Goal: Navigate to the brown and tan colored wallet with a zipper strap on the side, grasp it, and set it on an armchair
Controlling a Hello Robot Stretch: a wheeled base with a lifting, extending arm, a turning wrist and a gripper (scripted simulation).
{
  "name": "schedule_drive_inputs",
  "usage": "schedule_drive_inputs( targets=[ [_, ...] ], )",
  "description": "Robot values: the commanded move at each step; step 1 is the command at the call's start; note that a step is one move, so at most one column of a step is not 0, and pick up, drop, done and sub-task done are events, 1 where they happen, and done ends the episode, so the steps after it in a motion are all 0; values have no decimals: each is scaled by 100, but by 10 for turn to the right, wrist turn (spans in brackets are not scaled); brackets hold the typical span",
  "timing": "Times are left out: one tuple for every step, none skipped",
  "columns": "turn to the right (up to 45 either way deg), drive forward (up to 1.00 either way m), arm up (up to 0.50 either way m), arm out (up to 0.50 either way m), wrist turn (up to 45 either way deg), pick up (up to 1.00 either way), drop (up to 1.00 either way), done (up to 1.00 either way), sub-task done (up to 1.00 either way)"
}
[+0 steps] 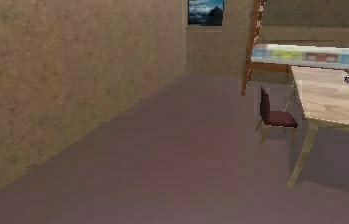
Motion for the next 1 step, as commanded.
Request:
schedule_drive_inputs(
  targets=[
    [0,0,0,0,-450,0,0,0,0]
  ],
)
